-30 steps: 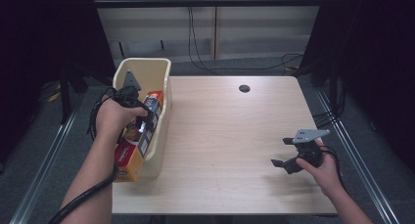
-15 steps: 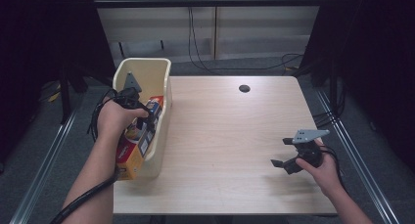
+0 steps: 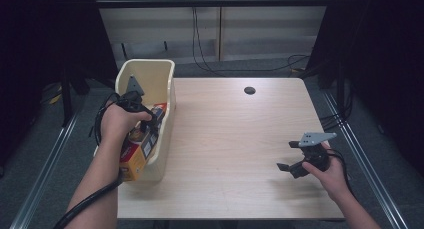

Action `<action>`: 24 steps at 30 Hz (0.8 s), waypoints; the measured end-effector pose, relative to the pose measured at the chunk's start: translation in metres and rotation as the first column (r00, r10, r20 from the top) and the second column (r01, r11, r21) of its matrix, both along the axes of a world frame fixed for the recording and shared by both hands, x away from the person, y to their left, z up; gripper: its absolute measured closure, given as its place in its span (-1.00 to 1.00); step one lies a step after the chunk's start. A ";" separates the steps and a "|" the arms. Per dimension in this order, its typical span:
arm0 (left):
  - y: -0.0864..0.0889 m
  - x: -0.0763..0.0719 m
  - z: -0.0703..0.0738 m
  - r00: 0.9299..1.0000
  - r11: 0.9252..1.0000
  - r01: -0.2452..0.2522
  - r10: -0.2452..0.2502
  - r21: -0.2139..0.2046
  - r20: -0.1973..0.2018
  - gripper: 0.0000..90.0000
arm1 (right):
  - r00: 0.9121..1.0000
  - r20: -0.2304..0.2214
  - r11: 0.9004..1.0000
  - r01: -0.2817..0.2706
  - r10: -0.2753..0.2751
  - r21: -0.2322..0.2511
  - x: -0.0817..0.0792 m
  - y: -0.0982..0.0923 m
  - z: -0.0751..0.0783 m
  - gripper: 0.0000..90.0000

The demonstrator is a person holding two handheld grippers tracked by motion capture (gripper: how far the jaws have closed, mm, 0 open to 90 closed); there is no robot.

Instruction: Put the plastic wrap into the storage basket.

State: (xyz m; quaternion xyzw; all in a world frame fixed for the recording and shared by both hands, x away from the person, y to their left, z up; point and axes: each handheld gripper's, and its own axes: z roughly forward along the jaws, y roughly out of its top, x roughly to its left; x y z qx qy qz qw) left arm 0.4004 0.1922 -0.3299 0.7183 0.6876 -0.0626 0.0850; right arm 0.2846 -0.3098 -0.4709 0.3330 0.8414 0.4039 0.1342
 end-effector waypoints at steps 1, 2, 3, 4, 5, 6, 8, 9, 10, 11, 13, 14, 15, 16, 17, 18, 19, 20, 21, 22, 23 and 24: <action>-0.001 0.000 -0.002 1.000 1.000 -0.007 0.007 0.008 0.000 -0.11 | 1.000 0.000 1.000 0.000 0.000 0.001 0.000 0.000 0.000 -0.95; -0.001 0.000 -0.002 1.000 1.000 -0.007 0.007 0.008 0.000 -0.11 | 1.000 -0.001 1.000 -0.001 0.001 0.001 0.000 0.000 0.000 -0.95; -0.001 0.001 -0.003 1.000 1.000 -0.008 0.008 0.001 -0.009 -0.11 | 1.000 -0.001 1.000 -0.001 0.001 0.002 0.000 0.000 0.000 -0.95; -0.001 0.001 -0.004 1.000 1.000 -0.016 0.016 0.006 -0.007 -0.11 | 1.000 -0.001 1.000 -0.001 0.001 0.001 0.000 0.000 0.000 -0.95; 0.000 0.002 -0.005 1.000 1.000 -0.012 0.012 0.005 -0.009 -0.11 | 1.000 -0.001 1.000 -0.001 0.001 0.000 0.000 0.000 0.000 -0.95; 0.000 0.002 -0.005 1.000 1.000 -0.012 0.012 0.005 -0.009 -0.11 | 1.000 -0.001 1.000 -0.001 0.001 0.000 0.000 0.000 0.000 -0.95; 0.001 0.002 -0.006 0.999 0.999 -0.034 0.034 -0.005 -0.010 -0.11 | 1.000 0.001 1.000 -0.003 0.003 0.001 0.000 0.000 0.000 -0.95; 0.001 0.002 -0.006 0.999 0.999 -0.036 0.036 -0.006 -0.014 -0.11 | 1.000 0.001 1.000 -0.002 0.002 0.000 0.000 0.000 0.000 -0.95; 0.001 0.002 -0.006 0.999 0.999 -0.036 0.036 -0.006 -0.014 -0.11 | 1.000 0.001 1.000 -0.003 0.003 -0.001 0.000 0.000 0.000 -0.95; 0.002 0.003 -0.006 1.000 1.000 -0.023 0.023 0.001 -0.019 -0.11 | 1.000 -0.001 1.000 -0.003 0.003 -0.001 0.000 0.000 0.000 -0.94; 0.001 0.003 -0.006 0.999 0.999 -0.035 0.035 0.007 -0.011 -0.11 | 1.000 -0.002 1.000 -0.003 0.003 -0.001 0.000 0.000 0.000 -0.95; 0.002 0.003 -0.006 0.999 1.000 -0.028 0.028 0.006 -0.017 -0.11 | 1.000 -0.002 1.000 -0.003 0.003 -0.001 0.000 0.000 0.000 -0.95; 0.001 0.003 -0.007 0.999 0.999 -0.046 0.046 0.001 -0.020 -0.12 | 1.000 0.002 1.000 -0.003 0.003 0.000 0.000 0.000 0.000 -0.94; 0.001 0.003 -0.007 0.999 0.999 -0.046 0.046 0.001 -0.020 -0.12 | 1.000 0.002 1.000 -0.003 0.003 0.000 0.000 0.000 0.000 -0.94; 0.001 0.003 -0.007 0.999 0.999 -0.048 0.048 0.007 -0.021 -0.12 | 1.000 0.005 1.000 0.000 0.000 0.001 0.000 0.000 0.000 -0.94; 0.001 0.003 -0.007 0.999 0.999 -0.048 0.048 0.007 -0.021 -0.12 | 1.000 0.005 1.000 0.000 0.000 0.001 0.000 0.000 0.000 -0.94; 0.002 0.004 -0.007 0.999 0.999 -0.047 0.047 -0.002 -0.025 -0.12 | 1.000 0.005 1.000 0.002 -0.002 0.000 0.000 -0.001 0.000 -0.94; 0.002 0.004 -0.007 0.999 0.999 -0.047 0.047 -0.002 -0.025 -0.12 | 1.000 0.005 1.000 0.002 -0.002 0.000 0.000 -0.001 0.000 -0.94; 0.002 0.004 -0.007 0.998 0.998 -0.055 0.055 -0.001 -0.024 -0.12 | 1.000 0.005 1.000 0.000 0.000 0.000 0.000 0.000 0.000 -0.94; 0.002 0.004 -0.007 0.998 0.998 -0.055 0.055 -0.001 -0.024 -0.12 | 1.000 0.005 1.000 0.000 0.000 0.001 0.000 0.000 0.000 -0.94; 0.002 0.004 -0.008 0.998 0.999 -0.054 0.054 0.004 -0.023 -0.12 | 1.000 0.005 1.000 0.000 0.000 0.000 0.000 0.000 0.000 -0.94; 0.002 0.004 -0.008 0.998 0.999 -0.054 0.054 0.004 -0.023 -0.12 | 1.000 0.005 1.000 0.000 0.000 0.000 0.000 0.000 0.000 -0.94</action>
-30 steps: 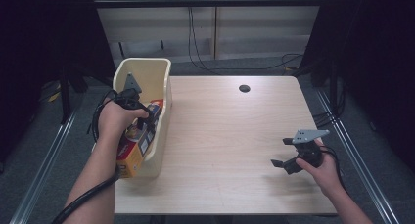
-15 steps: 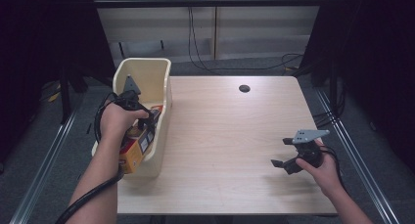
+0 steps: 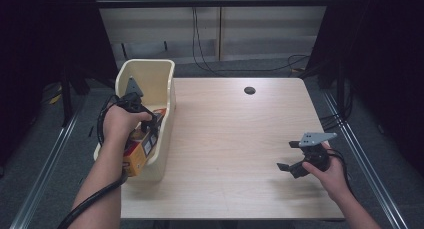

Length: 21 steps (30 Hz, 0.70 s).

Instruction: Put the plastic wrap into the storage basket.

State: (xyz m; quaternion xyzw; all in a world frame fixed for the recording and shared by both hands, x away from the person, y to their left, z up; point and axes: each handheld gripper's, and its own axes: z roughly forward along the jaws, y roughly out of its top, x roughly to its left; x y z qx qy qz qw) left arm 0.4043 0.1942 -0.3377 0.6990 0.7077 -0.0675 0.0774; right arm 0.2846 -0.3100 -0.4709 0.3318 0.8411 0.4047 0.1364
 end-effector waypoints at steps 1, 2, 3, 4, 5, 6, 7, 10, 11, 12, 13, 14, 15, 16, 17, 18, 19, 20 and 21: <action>0.000 0.001 0.000 1.000 1.000 0.007 -0.007 -0.001 -0.012 -0.13 | 1.000 -0.005 1.000 -0.002 0.002 0.003 0.000 0.000 0.000 -0.94; 0.000 0.001 0.000 1.000 1.000 0.007 -0.007 -0.001 -0.012 -0.13 | 1.000 -0.005 1.000 -0.002 0.002 0.003 0.000 0.000 0.000 -0.94; -0.001 0.001 -0.001 1.000 1.000 -0.002 0.002 0.001 -0.015 -0.13 | 1.000 0.000 1.000 0.001 -0.001 0.002 0.000 0.000 0.000 -0.94; -0.001 0.001 -0.001 1.000 1.000 -0.002 0.002 0.001 -0.015 -0.13 | 1.000 0.000 1.000 0.001 -0.001 0.002 0.000 0.000 0.000 -0.94; -0.002 0.002 -0.002 1.000 1.000 0.000 0.000 0.005 -0.016 -0.13 | 1.000 -0.003 1.000 0.000 0.000 0.000 0.000 0.000 0.000 -0.94; -0.002 0.002 -0.002 1.000 1.000 0.000 0.000 0.005 -0.016 -0.14 | 1.000 -0.003 1.000 0.000 0.000 0.000 0.000 0.000 0.000 -0.94; -0.001 0.002 -0.002 1.000 1.000 0.001 -0.001 0.011 -0.013 -0.15 | 1.000 -0.005 1.000 0.000 0.000 -0.004 -0.001 -0.001 0.000 -0.94; -0.001 0.003 -0.001 1.000 1.000 0.002 -0.002 0.004 -0.018 -0.19 | 1.000 0.001 1.000 0.005 -0.005 -0.004 -0.002 -0.001 0.001 -0.94; -0.002 0.002 -0.001 1.000 1.000 -0.011 0.011 -0.001 -0.001 -0.19 | 1.000 0.001 1.000 0.005 -0.005 -0.004 -0.002 -0.001 0.001 -0.94; -0.002 0.002 0.004 1.000 1.000 0.008 -0.007 -0.004 0.021 -0.20 | 1.000 -0.001 1.000 0.007 -0.007 0.002 -0.002 -0.002 0.001 -0.95; -0.003 0.001 0.005 1.000 1.000 -0.004 0.005 -0.010 0.028 -0.19 | 1.000 0.001 1.000 0.010 -0.010 0.001 -0.002 -0.002 0.001 -0.95; -0.003 0.001 0.005 1.000 1.000 -0.004 0.005 -0.010 0.028 -0.19 | 1.000 0.001 1.000 0.010 -0.010 0.001 -0.002 -0.002 0.001 -0.95; -0.001 0.001 0.009 0.999 1.000 -0.011 0.012 -0.014 0.041 -0.19 | 1.000 0.000 1.000 0.007 -0.007 0.002 -0.002 -0.002 0.001 -0.94; -0.001 0.001 0.009 0.999 1.000 -0.011 0.012 -0.014 0.041 -0.19 | 1.000 0.000 1.000 0.003 -0.003 0.005 -0.002 -0.002 0.001 -0.94; 0.000 0.001 0.011 0.999 1.000 -0.006 0.008 -0.023 0.051 -0.19 | 1.000 0.001 1.000 0.006 -0.006 0.002 -0.002 -0.002 0.001 -0.94; 0.000 0.001 0.014 0.998 1.000 -0.019 0.021 -0.024 0.063 -0.19 | 1.000 0.001 1.000 0.006 -0.006 0.002 -0.002 -0.002 0.001 -0.94; 0.001 0.001 0.018 0.998 0.999 -0.010 0.012 -0.032 0.064 -0.19 | 1.000 -0.002 1.000 0.007 -0.007 0.004 -0.002 -0.002 0.001 -0.94; 0.001 0.000 0.024 0.997 0.999 -0.009 0.011 -0.032 0.079 -0.21 | 1.000 0.001 1.000 0.007 -0.007 0.006 -0.002 -0.002 0.001 -0.94; 0.001 0.000 0.024 0.997 0.999 -0.009 0.011 -0.032 0.079 -0.21 | 1.000 0.001 1.000 0.007 -0.007 0.006 -0.002 -0.002 0.001 -0.94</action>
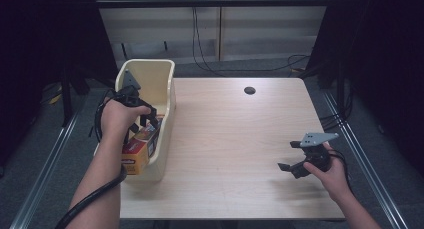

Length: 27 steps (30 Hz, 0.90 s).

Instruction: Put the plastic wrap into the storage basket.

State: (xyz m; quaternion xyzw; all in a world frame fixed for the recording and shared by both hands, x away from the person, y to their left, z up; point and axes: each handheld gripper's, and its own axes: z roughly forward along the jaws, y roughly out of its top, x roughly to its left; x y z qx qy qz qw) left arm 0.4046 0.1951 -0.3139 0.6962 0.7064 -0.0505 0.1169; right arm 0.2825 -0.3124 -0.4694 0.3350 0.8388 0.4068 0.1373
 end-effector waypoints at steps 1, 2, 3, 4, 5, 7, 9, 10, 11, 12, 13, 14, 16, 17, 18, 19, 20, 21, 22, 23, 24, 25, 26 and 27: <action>-0.001 0.000 0.003 1.000 1.000 0.000 0.000 -0.008 0.008 -0.21 | 1.000 0.000 1.000 0.000 0.000 0.001 0.000 0.000 0.000 -0.94; -0.001 0.000 0.006 1.000 1.000 0.005 -0.005 -0.017 0.019 -0.22 | 1.000 -0.003 1.000 0.001 -0.001 -0.001 0.000 0.000 0.001 -0.94; -0.002 0.000 0.009 1.000 0.999 0.005 -0.004 -0.044 0.021 -0.22 | 1.000 -0.003 1.000 0.001 -0.001 -0.001 0.000 0.000 0.001 -0.94; -0.003 -0.001 0.011 1.000 0.999 0.011 -0.010 -0.048 0.027 -0.23 | 1.000 -0.001 1.000 0.000 0.000 -0.002 0.000 0.000 0.001 -0.94; -0.006 -0.001 0.013 0.999 0.999 0.014 -0.012 -0.044 0.033 -0.23 | 1.000 -0.002 1.000 0.002 -0.002 -0.002 0.000 0.001 0.001 -0.94; -0.008 -0.001 0.017 0.998 0.998 0.040 -0.038 -0.054 0.045 -0.24 | 1.000 -0.002 1.000 0.000 0.000 -0.001 0.000 0.001 0.001 -0.94; -0.013 -0.001 0.020 0.997 0.997 0.052 -0.049 -0.063 0.060 -0.27 | 1.000 0.000 1.000 -0.002 0.002 0.001 0.000 0.001 0.001 -0.94; -0.015 -0.001 0.021 0.996 0.996 0.061 -0.057 -0.061 0.069 -0.27 | 1.000 0.000 1.000 -0.002 0.002 0.002 0.000 0.000 0.001 -0.94; -0.017 -0.001 0.023 0.995 0.995 0.067 -0.063 -0.067 0.074 -0.31 | 1.000 0.002 1.000 -0.002 0.002 -0.001 -0.001 0.000 0.001 -0.94; -0.019 -0.001 0.024 0.994 0.994 0.082 -0.076 -0.076 0.079 -0.34 | 1.000 -0.001 1.000 -0.001 0.001 0.001 -0.001 0.000 0.001 -0.94; -0.022 -0.001 0.026 0.993 0.993 0.080 -0.073 -0.086 0.088 -0.34 | 1.000 -0.001 1.000 -0.001 0.001 0.001 -0.001 0.000 0.001 -0.94; -0.025 -0.001 0.027 0.990 0.992 0.103 -0.095 -0.075 0.105 -0.39 | 1.000 -0.001 1.000 0.000 0.000 0.002 -0.001 0.000 0.001 -0.94; -0.029 -0.001 0.029 0.988 0.990 0.111 -0.101 -0.090 0.115 -0.43 | 1.000 -0.002 1.000 -0.002 0.002 0.003 -0.001 0.000 0.001 -0.94; -0.031 -0.001 0.030 0.988 0.989 0.114 -0.102 -0.098 0.120 -0.46 | 1.000 0.003 1.000 -0.005 0.005 0.000 -0.001 0.000 0.001 -0.94; -0.032 -0.001 0.030 0.984 0.987 0.131 -0.117 -0.095 0.135 -0.48 | 1.000 -0.001 1.000 -0.006 0.006 0.002 -0.001 0.000 0.001 -0.94; -0.032 -0.001 0.030 0.984 0.987 0.131 -0.117 -0.095 0.135 -0.50 | 1.000 -0.001 1.000 -0.006 0.006 0.000 -0.001 0.000 0.001 -0.94; -0.035 -0.001 0.032 0.981 0.984 0.150 -0.135 -0.098 0.142 -0.51 | 1.000 -0.001 1.000 -0.006 0.006 0.001 -0.001 0.001 0.001 -0.94; -0.035 -0.001 0.032 0.981 0.984 0.150 -0.135 -0.098 0.142 -0.52 | 1.000 0.000 1.000 -0.007 0.007 0.000 -0.001 0.001 0.001 -0.94; -0.037 -0.001 0.032 0.978 0.983 0.158 -0.143 -0.095 0.153 -0.52 | 1.000 0.000 1.000 -0.007 0.007 0.000 -0.001 0.001 0.001 -0.94; -0.039 -0.002 0.033 0.975 0.981 0.169 -0.152 -0.096 0.161 -0.53 | 1.000 -0.001 1.000 -0.005 0.005 0.000 -0.001 0.001 0.001 -0.94; -0.041 -0.002 0.033 0.974 0.980 0.171 -0.154 -0.098 0.165 -0.56 | 1.000 0.000 1.000 -0.004 0.004 0.000 0.000 0.001 0.001 -0.94; -0.043 -0.002 0.034 0.973 0.980 0.175 -0.156 -0.100 0.169 -0.58 | 1.000 0.002 1.000 -0.005 0.005 0.002 -0.001 0.001 0.001 -0.94; -0.045 -0.002 0.034 0.971 0.978 0.181 -0.161 -0.100 0.177 -0.58 | 1.000 0.002 1.000 -0.005 0.005 0.002 -0.001 0.001 0.001 -0.94; -0.047 -0.003 0.035 0.970 0.977 0.184 -0.164 -0.106 0.177 -0.58 | 1.000 0.002 1.000 -0.006 0.006 0.002 -0.001 0.001 0.001 -0.94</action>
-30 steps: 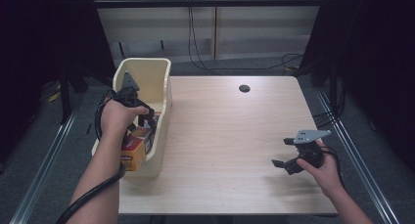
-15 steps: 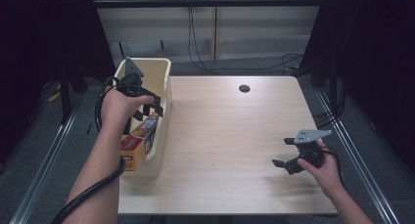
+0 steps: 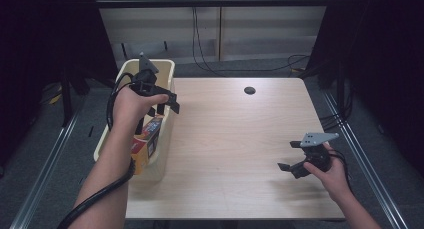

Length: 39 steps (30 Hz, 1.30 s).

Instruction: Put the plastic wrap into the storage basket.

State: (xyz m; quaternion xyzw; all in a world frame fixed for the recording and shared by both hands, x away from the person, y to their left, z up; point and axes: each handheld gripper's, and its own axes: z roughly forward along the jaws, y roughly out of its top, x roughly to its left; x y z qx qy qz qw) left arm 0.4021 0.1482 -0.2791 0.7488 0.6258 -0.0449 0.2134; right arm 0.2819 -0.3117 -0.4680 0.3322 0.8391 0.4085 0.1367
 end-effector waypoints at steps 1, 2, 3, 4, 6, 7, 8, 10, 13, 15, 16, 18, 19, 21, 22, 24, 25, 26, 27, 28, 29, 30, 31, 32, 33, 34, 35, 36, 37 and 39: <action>-0.004 0.000 0.000 1.000 1.000 0.009 -0.009 -0.009 0.006 -0.60 | 1.000 -0.002 1.000 -0.002 0.002 0.001 0.000 0.000 0.000 -0.94; -0.004 0.000 0.000 1.000 1.000 0.009 -0.009 -0.009 0.006 -0.61 | 1.000 -0.002 1.000 -0.002 0.002 0.001 0.000 0.000 0.000 -0.94; -0.007 0.000 -0.002 1.000 1.000 0.017 -0.017 -0.019 0.007 -0.62 | 1.000 0.001 1.000 0.001 -0.001 -0.002 0.000 0.000 0.000 -0.94; -0.007 0.000 -0.002 1.000 1.000 0.017 -0.017 -0.019 0.007 -0.62 | 1.000 0.001 1.000 0.000 0.000 -0.002 0.000 0.000 0.000 -0.94; -0.011 0.000 -0.003 1.000 0.999 0.029 -0.028 -0.017 0.012 -0.62 | 1.000 0.001 1.000 0.000 0.000 -0.002 0.000 0.000 0.001 -0.94; -0.015 0.000 -0.003 0.999 0.999 0.036 -0.035 -0.021 0.012 -0.63 | 1.000 0.001 1.000 0.000 0.000 -0.003 0.000 0.000 0.000 -0.94; -0.015 0.000 -0.003 0.999 0.999 0.036 -0.035 -0.021 0.012 -0.63 | 1.000 0.001 1.000 0.000 0.000 -0.003 0.000 0.000 0.000 -0.94; -0.019 0.000 -0.003 0.999 0.998 0.049 -0.049 -0.024 0.017 -0.63 | 1.000 0.000 1.000 -0.001 0.001 -0.002 0.000 0.001 0.000 -0.94; -0.026 0.000 -0.003 0.998 0.998 0.063 -0.063 -0.031 0.022 -0.63 | 1.000 0.000 1.000 -0.001 0.001 -0.002 0.000 0.001 0.000 -0.94; -0.032 0.000 -0.003 0.996 0.996 0.082 -0.081 -0.041 0.026 -0.63 | 1.000 0.000 1.000 -0.001 0.001 -0.001 0.000 0.001 0.000 -0.94; -0.032 0.000 -0.003 0.996 0.996 0.082 -0.081 -0.041 0.026 -0.63 | 1.000 0.000 1.000 -0.001 0.001 -0.001 0.000 0.001 0.000 -0.94; -0.040 0.000 -0.004 0.994 0.994 0.100 -0.099 -0.043 0.036 -0.63 | 1.000 0.000 1.000 -0.003 0.003 -0.002 0.000 0.001 0.000 -0.94; -0.040 0.000 -0.004 0.994 0.994 0.100 -0.099 -0.043 0.036 -0.64 | 1.000 0.001 1.000 -0.001 0.001 -0.004 0.000 0.001 0.000 -0.94; -0.047 0.000 -0.006 0.993 0.992 0.113 -0.112 -0.049 0.038 -0.64 | 1.000 0.000 1.000 -0.004 0.004 0.000 0.000 0.001 0.000 -0.94; -0.050 0.000 -0.007 0.992 0.992 0.120 -0.118 -0.049 0.037 -0.64 | 1.000 0.000 1.000 -0.003 0.003 0.000 0.000 0.001 0.001 -0.94; -0.055 0.000 -0.009 0.991 0.989 0.133 -0.131 -0.059 0.034 -0.64 | 1.000 0.003 1.000 0.001 -0.001 0.000 0.000 0.001 0.000 -0.94; -0.055 0.000 -0.009 0.991 0.989 0.133 -0.131 -0.059 0.034 -0.64 | 1.000 0.003 1.000 0.001 -0.001 0.000 0.000 0.001 0.000 -0.94; -0.057 0.000 -0.011 0.990 0.989 0.136 -0.134 -0.061 0.035 -0.64 | 1.000 0.003 1.000 0.000 0.000 0.000 0.000 0.001 0.000 -0.94; -0.061 0.000 -0.013 0.989 0.987 0.146 -0.144 -0.067 0.034 -0.64 | 1.000 0.003 1.000 -0.001 0.001 0.000 0.000 0.001 0.000 -0.94; -0.061 0.000 -0.013 0.989 0.987 0.146 -0.144 -0.067 0.034 -0.64 | 1.000 0.003 1.000 -0.001 0.001 0.000 0.000 0.001 0.000 -0.94; -0.063 0.000 -0.015 0.989 0.987 0.148 -0.146 -0.069 0.035 -0.64 | 1.000 0.004 1.000 -0.001 0.001 0.000 0.000 0.001 0.000 -0.94; -0.066 0.000 -0.017 0.988 0.985 0.155 -0.153 -0.073 0.033 -0.64 | 1.000 0.003 1.000 -0.002 0.002 0.000 0.000 0.001 0.000 -0.94; -0.068 0.000 -0.019 0.987 0.984 0.162 -0.160 -0.070 0.035 -0.64 | 1.000 0.003 1.000 -0.003 0.003 -0.001 0.000 0.001 0.000 -0.94; -0.070 0.000 -0.020 0.985 0.983 0.168 -0.166 -0.072 0.037 -0.64 | 1.000 0.003 1.000 -0.003 0.003 -0.001 0.000 0.001 0.000 -0.95; -0.073 -0.001 -0.023 0.986 0.982 0.168 -0.166 -0.081 0.037 -0.65 | 1.000 0.003 1.000 -0.004 0.004 0.000 0.000 0.001 0.000 -0.94; -0.073 -0.001 -0.023 0.986 0.982 0.168 -0.166 -0.081 0.037 -0.65 | 1.000 0.003 1.000 -0.004 0.004 0.000 0.000 0.001 0.000 -0.94; -0.076 -0.001 -0.027 0.984 0.982 0.173 -0.170 -0.070 0.043 -0.65 | 1.000 0.003 1.000 -0.004 0.004 0.000 0.000 0.001 0.000 -0.94; -0.076 -0.001 -0.027 0.984 0.982 0.173 -0.170 -0.070 0.043 -0.65 | 1.000 0.003 1.000 -0.004 0.004 0.000 0.000 0.001 0.000 -0.94; -0.078 -0.002 -0.028 0.984 0.982 0.177 -0.174 -0.064 0.042 -0.65 | 1.000 0.003 1.000 -0.004 0.004 -0.001 0.000 0.001 0.000 -0.95; -0.083 -0.003 -0.033 0.981 0.979 0.194 -0.191 -0.069 0.042 -0.66 | 1.000 0.004 1.000 -0.002 0.002 0.000 0.000 0.001 0.000 -0.95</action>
